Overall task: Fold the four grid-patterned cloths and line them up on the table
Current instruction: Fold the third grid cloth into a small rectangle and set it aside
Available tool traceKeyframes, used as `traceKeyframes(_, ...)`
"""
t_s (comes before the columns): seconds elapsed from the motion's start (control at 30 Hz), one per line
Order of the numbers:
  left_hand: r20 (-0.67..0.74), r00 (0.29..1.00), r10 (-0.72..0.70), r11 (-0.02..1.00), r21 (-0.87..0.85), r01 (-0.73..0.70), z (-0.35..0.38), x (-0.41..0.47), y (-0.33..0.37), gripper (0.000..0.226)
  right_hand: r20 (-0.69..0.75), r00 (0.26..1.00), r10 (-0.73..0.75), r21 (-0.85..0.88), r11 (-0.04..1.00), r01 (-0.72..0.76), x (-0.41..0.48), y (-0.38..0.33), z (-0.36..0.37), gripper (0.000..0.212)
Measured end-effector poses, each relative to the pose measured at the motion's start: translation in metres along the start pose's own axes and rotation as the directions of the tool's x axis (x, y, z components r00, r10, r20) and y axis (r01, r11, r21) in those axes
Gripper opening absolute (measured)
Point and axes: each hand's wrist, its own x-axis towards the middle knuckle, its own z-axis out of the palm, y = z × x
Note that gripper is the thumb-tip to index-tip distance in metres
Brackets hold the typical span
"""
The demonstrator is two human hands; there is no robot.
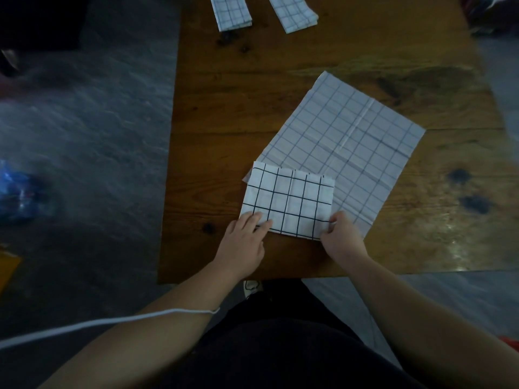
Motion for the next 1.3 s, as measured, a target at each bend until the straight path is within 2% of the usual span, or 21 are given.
traceKeyframes(0.1,0.014,1.0,0.017,0.998,0.058,-0.018,0.005,-0.004,0.001,0.057,-0.024,0.998,-0.052,-0.144,0.988,0.048,-0.01,-0.001,-0.001,0.025)
traceKeyframes(0.13,0.034,0.999,0.022,0.996,0.081,-0.025,0.007,-0.005,0.001,0.057,-0.063,0.989,-0.137,-0.25,0.961,0.118,-0.014,-0.001,-0.001,0.031)
traceKeyframes(0.2,0.08,0.997,0.016,0.991,0.132,-0.027,0.013,-0.007,0.002,0.06,-0.078,0.93,-0.358,-0.463,0.839,0.284,-0.024,-0.001,0.005,0.046)
traceKeyframes(0.3,0.089,0.996,0.004,0.982,0.187,-0.021,0.021,-0.007,0.003,0.068,0.18,0.81,-0.558,-0.527,0.641,0.559,-0.042,-0.01,0.027,0.06)
traceKeyframes(0.33,0.089,0.996,-0.002,0.98,0.198,-0.016,0.024,-0.008,0.004,0.07,0.274,0.773,-0.573,-0.529,0.582,0.618,-0.045,-0.01,0.037,0.063)
traceKeyframes(0.4,0.076,0.997,-0.013,0.979,0.206,-0.003,0.025,-0.009,0.004,0.071,0.371,0.758,-0.537,-0.548,0.532,0.645,-0.046,-0.002,0.052,0.067)
traceKeyframes(0.53,0.071,0.997,-0.033,0.98,0.201,0.018,0.022,-0.011,0.004,0.067,0.315,0.801,-0.509,-0.549,0.59,0.592,-0.041,0.029,0.046,0.07)
traceKeyframes(0.67,0.087,0.994,-0.066,0.978,0.201,0.047,0.017,-0.02,-0.008,0.064,0.292,0.815,-0.501,-0.576,0.588,0.568,-0.04,0.053,0.031,0.067)
traceKeyframes(0.8,0.122,0.991,-0.059,0.981,0.192,0.035,0.012,-0.025,-0.015,0.063,0.211,0.834,-0.509,-0.494,0.681,0.541,-0.04,0.049,0.027,0.06)
traceKeyframes(0.93,0.002,1.0,-0.011,0.991,0.136,0.011,0.005,-0.019,-0.004,0.063,0.068,0.843,-0.534,-0.494,0.716,0.493,-0.04,0.032,0.03,0.055)
traceKeyframes(1.03,0.017,0.99,0.143,0.982,0.122,-0.144,0.005,-0.012,0.008,0.063,0.196,0.792,-0.578,-0.502,0.635,0.587,-0.042,0.027,0.04,0.061)
traceKeyframes(1.1,0.066,0.985,0.157,0.981,0.102,-0.163,0.009,-0.011,0.011,0.063,0.216,0.782,-0.584,-0.5,0.622,0.603,-0.042,0.03,0.042,0.057)
traceKeyframes(1.23,0.043,0.988,0.148,0.986,0.075,-0.151,0.013,-0.016,0.0,0.06,0.073,0.864,-0.498,-0.454,0.755,0.474,-0.042,0.037,0.029,0.042)
traceKeyframes(1.3,0.034,0.989,0.147,0.988,0.031,-0.148,0.012,-0.02,-0.003,0.057,0.056,0.879,-0.474,-0.487,0.756,0.439,-0.04,0.037,0.023,0.038)
